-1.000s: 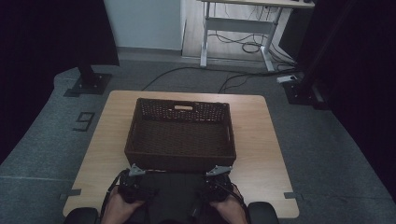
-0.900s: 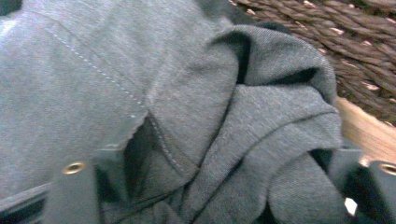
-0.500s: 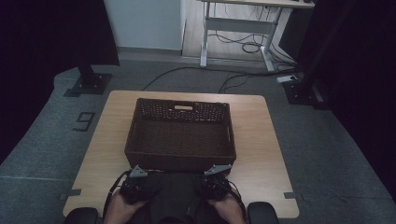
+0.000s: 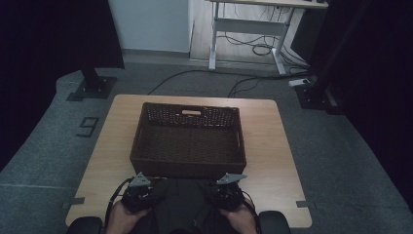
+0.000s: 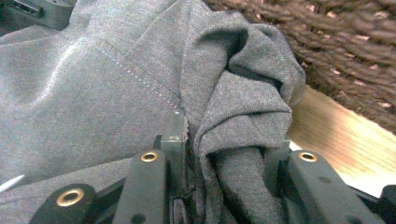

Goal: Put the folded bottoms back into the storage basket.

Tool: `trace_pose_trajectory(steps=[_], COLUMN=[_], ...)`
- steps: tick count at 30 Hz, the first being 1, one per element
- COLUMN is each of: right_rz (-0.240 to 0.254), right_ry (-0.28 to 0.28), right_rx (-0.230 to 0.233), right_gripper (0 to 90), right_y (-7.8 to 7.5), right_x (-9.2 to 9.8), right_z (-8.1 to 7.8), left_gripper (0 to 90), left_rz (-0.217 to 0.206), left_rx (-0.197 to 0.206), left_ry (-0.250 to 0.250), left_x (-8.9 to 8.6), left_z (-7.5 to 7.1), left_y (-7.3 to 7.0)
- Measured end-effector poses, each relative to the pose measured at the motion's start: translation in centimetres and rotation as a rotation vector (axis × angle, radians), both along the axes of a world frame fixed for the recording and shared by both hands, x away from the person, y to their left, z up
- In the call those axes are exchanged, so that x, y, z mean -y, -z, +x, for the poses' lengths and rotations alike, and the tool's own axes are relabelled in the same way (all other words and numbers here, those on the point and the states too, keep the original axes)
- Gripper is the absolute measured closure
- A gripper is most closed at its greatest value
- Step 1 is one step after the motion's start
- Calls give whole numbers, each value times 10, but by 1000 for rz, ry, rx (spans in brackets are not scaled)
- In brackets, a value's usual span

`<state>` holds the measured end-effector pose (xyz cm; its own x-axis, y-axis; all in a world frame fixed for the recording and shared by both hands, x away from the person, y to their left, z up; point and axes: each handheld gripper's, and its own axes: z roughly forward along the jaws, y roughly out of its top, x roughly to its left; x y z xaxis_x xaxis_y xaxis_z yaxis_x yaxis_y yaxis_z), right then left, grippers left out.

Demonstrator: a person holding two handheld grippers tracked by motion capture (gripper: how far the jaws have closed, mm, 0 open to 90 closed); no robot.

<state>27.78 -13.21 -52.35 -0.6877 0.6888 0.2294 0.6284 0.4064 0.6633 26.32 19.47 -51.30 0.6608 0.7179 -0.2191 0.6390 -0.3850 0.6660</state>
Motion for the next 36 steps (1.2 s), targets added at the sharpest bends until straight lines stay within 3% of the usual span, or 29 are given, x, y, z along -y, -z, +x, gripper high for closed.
trace_pose_trajectory(steps=[5,10,21,28,36], right_rz=[35,41,89,113,126], right_ry=[4,-8,-33,-41,-50], right_rx=[23,45,116,144,158], right_gripper=[633,633,635,635,636], right_y=[-12,-24,-62,-82,-99], right_x=[5,8,16,19,20], right_z=[-5,-8,-10,-8,-6], left_gripper=[619,617,617,618,618], left_rz=[-23,-23,-37,-59,-52], left_rx=[31,74,146,160,189], left_ry=[11,12,26,38,50], left_x=[-2,0,-2,-3,-4], left_z=[-5,-10,-13,-11,-7], left_y=[-16,-26,-58,-73,-93])
